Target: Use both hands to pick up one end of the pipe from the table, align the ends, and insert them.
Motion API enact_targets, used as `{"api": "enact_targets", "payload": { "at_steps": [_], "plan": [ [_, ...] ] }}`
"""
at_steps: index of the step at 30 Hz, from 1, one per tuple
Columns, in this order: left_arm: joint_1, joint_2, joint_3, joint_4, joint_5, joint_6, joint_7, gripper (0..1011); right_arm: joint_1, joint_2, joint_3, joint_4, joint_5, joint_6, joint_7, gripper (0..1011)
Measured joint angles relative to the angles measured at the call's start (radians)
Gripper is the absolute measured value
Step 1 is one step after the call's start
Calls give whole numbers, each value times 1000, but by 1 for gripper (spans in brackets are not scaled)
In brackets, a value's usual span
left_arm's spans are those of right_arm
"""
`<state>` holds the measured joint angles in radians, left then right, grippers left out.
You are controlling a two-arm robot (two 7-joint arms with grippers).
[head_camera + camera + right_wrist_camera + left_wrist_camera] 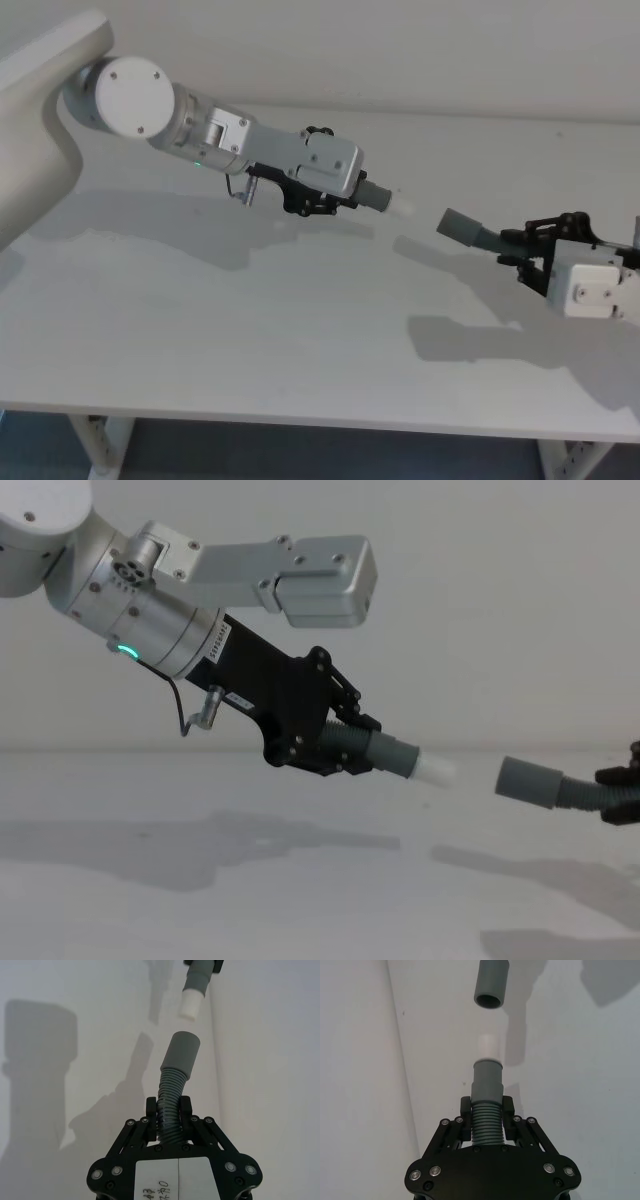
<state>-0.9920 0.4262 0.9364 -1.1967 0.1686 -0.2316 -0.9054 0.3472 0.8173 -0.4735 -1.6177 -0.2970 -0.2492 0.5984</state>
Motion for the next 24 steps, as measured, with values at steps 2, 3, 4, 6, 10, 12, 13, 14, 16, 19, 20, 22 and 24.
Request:
{"api": "enact_targets", "payload": {
  "at_steps": [2,3,4,6,10,12,13,14,16,19,20,22,24],
  "plan": [
    [0,0,1,-1,0,0,0,344,-2,-7,-2,-6,9,7,-1,262],
    [0,0,1,-1,0,0,1,344,-3,-11,-3,-10,14,11,-2,262],
    [0,0,1,-2,0,0,1,344,-3,-11,-3,-10,14,11,-2,262],
    [0,0,3,-5,-1,0,2,344,-6,-18,-4,-17,26,22,-3,262],
    [0,0,6,-13,-3,1,3,344,-9,-25,-6,-24,35,29,-5,262],
    [0,0,6,-14,-3,1,3,344,-11,-29,-7,-28,40,33,-6,262],
    [0,0,7,-17,-4,2,3,344,-12,-30,-8,-29,41,36,-7,262],
    [0,0,8,-19,-5,3,3,344,-12,-32,-8,-30,41,37,-8,262],
    [0,1,10,-23,-6,7,3,344,-13,-33,-9,-31,41,40,-10,262],
    [1,2,13,-29,-7,11,2,344,-15,-37,-10,-32,40,47,-14,262],
    [1,2,14,-30,-8,13,2,344,-15,-38,-10,-32,39,49,-16,262],
    [1,3,16,-35,-9,17,1,344,-15,-40,-10,-31,36,52,-18,262],
    [1,3,18,-38,-10,20,0,344,-15,-42,-10,-28,32,55,-21,262]
  ]
}}
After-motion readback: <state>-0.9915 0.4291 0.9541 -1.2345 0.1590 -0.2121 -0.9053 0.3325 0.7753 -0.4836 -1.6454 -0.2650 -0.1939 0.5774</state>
